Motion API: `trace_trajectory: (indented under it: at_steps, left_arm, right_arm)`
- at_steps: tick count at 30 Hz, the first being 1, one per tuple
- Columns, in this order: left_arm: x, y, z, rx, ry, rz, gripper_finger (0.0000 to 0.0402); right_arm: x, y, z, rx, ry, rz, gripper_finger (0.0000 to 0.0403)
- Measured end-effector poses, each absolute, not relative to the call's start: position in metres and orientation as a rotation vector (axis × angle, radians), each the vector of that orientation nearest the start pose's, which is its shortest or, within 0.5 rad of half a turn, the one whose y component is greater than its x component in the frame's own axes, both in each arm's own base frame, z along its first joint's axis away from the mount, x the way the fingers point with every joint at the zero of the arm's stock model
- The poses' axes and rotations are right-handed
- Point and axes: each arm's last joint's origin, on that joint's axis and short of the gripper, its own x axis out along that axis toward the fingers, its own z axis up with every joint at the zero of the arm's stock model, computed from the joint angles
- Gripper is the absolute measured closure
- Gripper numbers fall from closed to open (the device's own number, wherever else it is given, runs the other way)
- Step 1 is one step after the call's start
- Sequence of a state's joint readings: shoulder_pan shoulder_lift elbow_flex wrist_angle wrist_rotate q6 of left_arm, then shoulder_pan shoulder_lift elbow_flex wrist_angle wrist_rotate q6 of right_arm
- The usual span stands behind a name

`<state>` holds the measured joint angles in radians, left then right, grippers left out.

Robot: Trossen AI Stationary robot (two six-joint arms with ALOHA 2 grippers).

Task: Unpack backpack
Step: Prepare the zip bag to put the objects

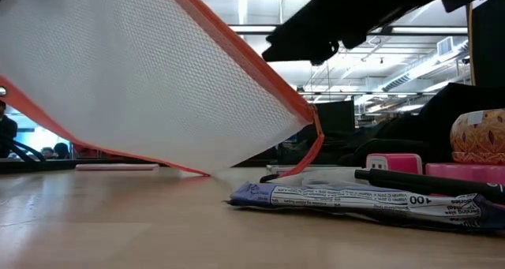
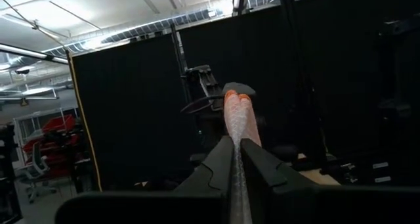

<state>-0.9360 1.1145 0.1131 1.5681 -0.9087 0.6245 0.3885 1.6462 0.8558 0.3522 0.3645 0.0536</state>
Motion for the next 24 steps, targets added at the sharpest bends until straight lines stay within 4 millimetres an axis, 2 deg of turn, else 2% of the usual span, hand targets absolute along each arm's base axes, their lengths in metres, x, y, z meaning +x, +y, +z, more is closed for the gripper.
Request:
trace_trajectory:
  at_steps: [5,11,15,24]
  left_arm:
    - [0.112,-0.114,0.212,0.163,-0.328,0.084,0.0401]
    - [0.112,-0.114,0.212,0.159,-0.325,0.089,0.0402]
    - [0.112,-0.114,0.212,0.157,-0.326,0.087,0.0401]
    - [0.112,-0.114,0.212,0.154,-0.325,0.085,0.0402]
  right_arm:
    - [0.322,0.126,0.185,-0.118,0.425,0.006,0.0177]
    - [0.335,0.131,0.164,-0.144,0.48,-0.009,0.0194]
    - [0.343,0.127,0.16,-0.143,0.484,-0.069,0.0207]
    - [0.346,0.112,0.156,-0.157,0.537,-0.164,0.0242]
